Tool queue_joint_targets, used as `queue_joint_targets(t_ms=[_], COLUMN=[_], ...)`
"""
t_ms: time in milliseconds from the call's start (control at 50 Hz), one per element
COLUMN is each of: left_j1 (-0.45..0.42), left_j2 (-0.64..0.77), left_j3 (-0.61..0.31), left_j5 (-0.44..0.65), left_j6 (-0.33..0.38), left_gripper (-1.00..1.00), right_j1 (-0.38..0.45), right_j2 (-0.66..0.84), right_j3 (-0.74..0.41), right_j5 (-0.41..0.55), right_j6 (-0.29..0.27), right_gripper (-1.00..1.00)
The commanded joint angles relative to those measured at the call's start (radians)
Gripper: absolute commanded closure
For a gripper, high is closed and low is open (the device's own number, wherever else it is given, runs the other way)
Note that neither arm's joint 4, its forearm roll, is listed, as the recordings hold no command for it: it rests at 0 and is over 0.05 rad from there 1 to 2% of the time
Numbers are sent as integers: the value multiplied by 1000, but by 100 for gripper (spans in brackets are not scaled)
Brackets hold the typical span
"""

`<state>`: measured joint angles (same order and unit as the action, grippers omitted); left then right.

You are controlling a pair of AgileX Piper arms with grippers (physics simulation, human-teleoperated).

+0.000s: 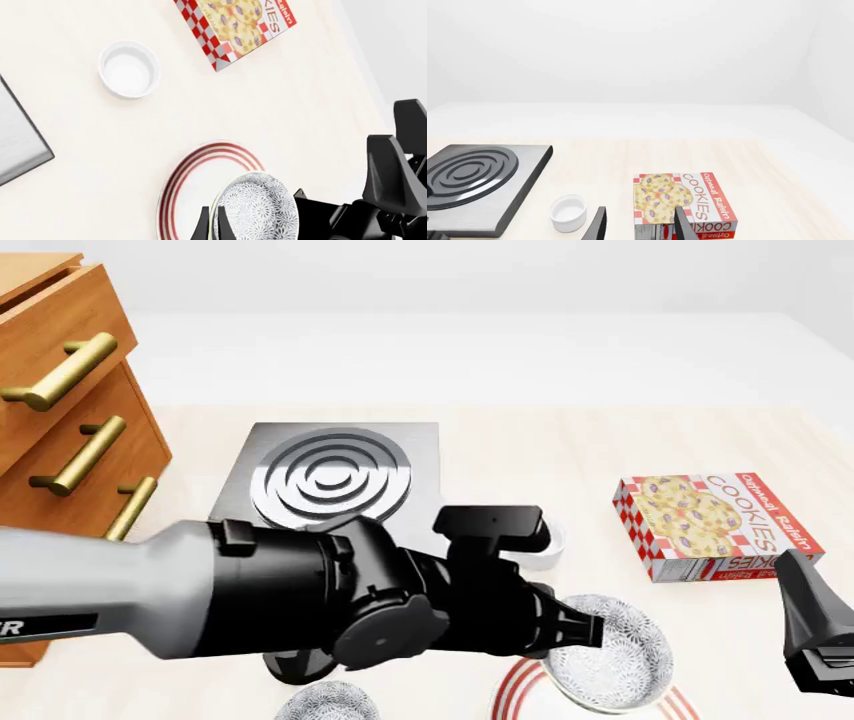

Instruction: Pick the akita bowl on the wooden cabinet and place it on the plate.

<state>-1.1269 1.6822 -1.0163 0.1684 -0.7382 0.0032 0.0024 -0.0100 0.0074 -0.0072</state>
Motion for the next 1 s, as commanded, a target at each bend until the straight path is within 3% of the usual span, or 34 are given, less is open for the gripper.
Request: queue_joint_targets(t_ms=[20, 1000], left_j1=[0, 12], left_j2=[13, 85], left_j3=[-8, -19], left_j5=[-13, -47], left_j6=[-2, -20], left_gripper=[100, 100], right_j1=[0, 0], right_j2=[0, 0], right_j3=[0, 0], right_j5=[0, 0], right_j6=[0, 0], right_gripper=[-100, -100])
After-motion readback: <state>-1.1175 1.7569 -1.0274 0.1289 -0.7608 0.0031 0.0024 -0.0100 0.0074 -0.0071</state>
